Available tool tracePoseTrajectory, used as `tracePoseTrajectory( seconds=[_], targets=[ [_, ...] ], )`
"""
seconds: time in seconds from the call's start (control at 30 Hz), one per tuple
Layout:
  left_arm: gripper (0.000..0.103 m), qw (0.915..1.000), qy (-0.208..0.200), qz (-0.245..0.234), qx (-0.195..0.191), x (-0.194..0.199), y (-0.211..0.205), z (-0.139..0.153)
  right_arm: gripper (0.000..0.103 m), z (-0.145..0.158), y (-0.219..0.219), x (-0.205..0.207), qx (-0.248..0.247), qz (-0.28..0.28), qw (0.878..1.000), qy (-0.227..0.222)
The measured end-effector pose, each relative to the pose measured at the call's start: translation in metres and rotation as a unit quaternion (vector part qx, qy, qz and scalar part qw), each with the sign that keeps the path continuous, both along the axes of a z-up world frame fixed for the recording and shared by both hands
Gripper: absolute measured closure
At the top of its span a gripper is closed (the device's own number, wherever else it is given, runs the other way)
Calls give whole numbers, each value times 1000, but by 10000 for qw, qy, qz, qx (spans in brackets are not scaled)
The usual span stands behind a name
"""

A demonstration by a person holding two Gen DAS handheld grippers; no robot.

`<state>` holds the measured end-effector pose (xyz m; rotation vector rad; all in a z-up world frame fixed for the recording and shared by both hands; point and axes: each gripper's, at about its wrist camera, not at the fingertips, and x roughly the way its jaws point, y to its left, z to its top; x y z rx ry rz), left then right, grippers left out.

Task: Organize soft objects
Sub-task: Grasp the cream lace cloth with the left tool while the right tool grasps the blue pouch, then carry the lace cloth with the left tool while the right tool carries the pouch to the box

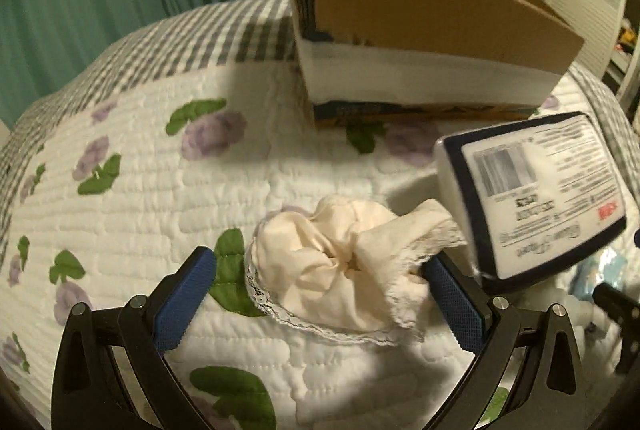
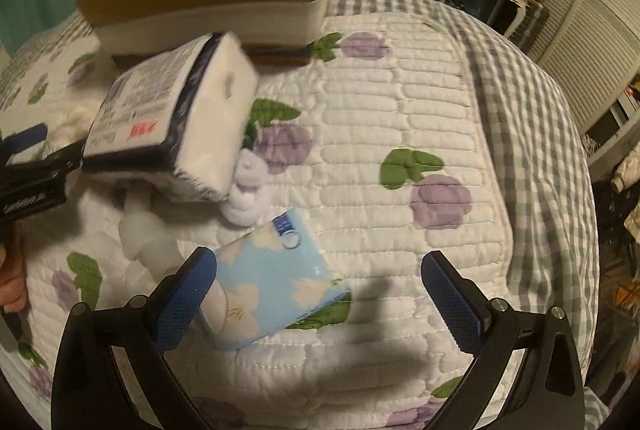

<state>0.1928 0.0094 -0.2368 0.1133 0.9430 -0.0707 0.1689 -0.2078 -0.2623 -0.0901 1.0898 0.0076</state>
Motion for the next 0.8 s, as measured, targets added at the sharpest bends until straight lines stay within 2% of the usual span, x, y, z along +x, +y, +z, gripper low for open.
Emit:
tracePoseTrajectory(
  seconds=[0.07,0.17,0.27,0.3,0.33,0.37,0.43,0.67,0.8],
  targets=[
    [36,9998,127,-151,-15,1,-3,-5,0,-5,4,1,-3,95,9999,73],
    [56,9994,15,-303,192,-6,-9,-4,5,-13,9,4,76,227,9994,255],
    [77,9994,-21,-300,140,-12,-5,-2,18,-16,11,5,226,337,9986,345],
    [80,9996,-35,-270,93,-14,-2,0,30,-15,11,4,289,360,9983,346],
    [85,9997,-33,-254,33,-15,1,2,38,-13,12,3,344,380,9982,323],
    [88,9997,-28,-244,-17,-16,2,4,41,-12,15,0,301,375,9984,281],
    [88,9997,-67,-246,-59,-21,4,12,56,-4,15,-5,311,365,9987,175],
    [89,9992,-225,-216,-238,-49,10,36,78,22,9,-27,541,200,9983,-103],
    [89,9987,-355,-165,-332,-60,16,53,80,34,10,-41,531,179,9980,-294]
  ],
)
